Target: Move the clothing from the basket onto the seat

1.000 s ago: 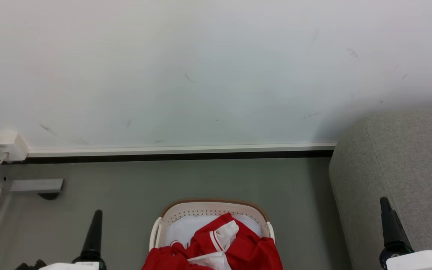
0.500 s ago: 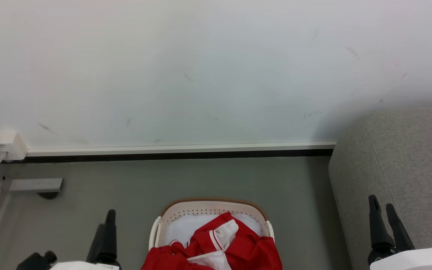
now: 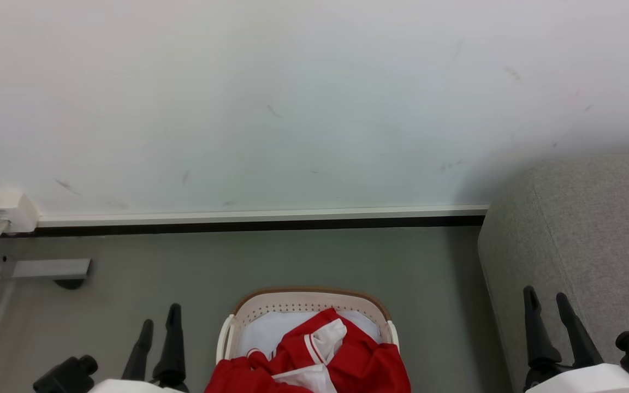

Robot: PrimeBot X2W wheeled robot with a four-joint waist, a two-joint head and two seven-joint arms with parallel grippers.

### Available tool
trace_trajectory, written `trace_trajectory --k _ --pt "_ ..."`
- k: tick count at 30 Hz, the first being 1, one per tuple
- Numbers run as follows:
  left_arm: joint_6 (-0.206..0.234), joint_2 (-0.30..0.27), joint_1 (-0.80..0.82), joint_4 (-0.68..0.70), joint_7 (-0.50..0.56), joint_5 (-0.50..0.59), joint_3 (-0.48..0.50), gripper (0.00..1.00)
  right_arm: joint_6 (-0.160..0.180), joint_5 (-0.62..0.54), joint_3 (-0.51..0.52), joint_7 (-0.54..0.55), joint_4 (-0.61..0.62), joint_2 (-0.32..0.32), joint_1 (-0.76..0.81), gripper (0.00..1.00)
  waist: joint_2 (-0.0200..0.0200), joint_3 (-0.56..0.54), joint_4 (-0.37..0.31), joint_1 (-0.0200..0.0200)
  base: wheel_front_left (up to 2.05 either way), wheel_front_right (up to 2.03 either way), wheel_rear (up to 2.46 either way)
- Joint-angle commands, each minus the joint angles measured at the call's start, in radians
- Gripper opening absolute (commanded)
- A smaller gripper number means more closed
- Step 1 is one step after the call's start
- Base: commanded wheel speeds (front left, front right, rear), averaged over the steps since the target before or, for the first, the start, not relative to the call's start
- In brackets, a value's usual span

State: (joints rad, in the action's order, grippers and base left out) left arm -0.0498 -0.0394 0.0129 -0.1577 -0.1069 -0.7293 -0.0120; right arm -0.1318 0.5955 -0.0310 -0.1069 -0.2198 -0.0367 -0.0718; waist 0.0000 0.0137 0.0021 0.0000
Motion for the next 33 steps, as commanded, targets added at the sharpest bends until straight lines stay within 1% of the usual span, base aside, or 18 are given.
trace_trajectory --k 1,7,18,33 --pt "0.009 -0.009 -0.001 0.017 -0.015 0.056 -0.005 1.00 0.001 -0.047 -0.006 -0.014 0.007 -0.011 -0.018 1.00 0.0000 -0.001 0.000 0.0000 0.00 0.00 0.00" --pt "0.022 -0.009 -0.010 0.022 -0.030 0.143 -0.011 1.00 0.001 -0.120 -0.014 -0.031 0.002 -0.012 -0.018 1.00 0.0000 -0.001 0.000 0.0000 0.00 0.00 0.00" --pt "0.030 -0.011 -0.021 0.029 -0.059 0.272 -0.019 1.00 0.001 -0.243 -0.026 -0.059 -0.007 -0.013 -0.019 1.00 0.0000 0.001 -0.002 0.0000 0.00 0.00 0.00" --pt "0.039 -0.012 -0.036 0.051 -0.091 0.396 -0.024 1.00 0.001 -0.372 -0.028 -0.092 -0.013 -0.015 -0.017 1.00 0.0000 0.002 -0.005 0.0000 0.00 0.00 0.00"
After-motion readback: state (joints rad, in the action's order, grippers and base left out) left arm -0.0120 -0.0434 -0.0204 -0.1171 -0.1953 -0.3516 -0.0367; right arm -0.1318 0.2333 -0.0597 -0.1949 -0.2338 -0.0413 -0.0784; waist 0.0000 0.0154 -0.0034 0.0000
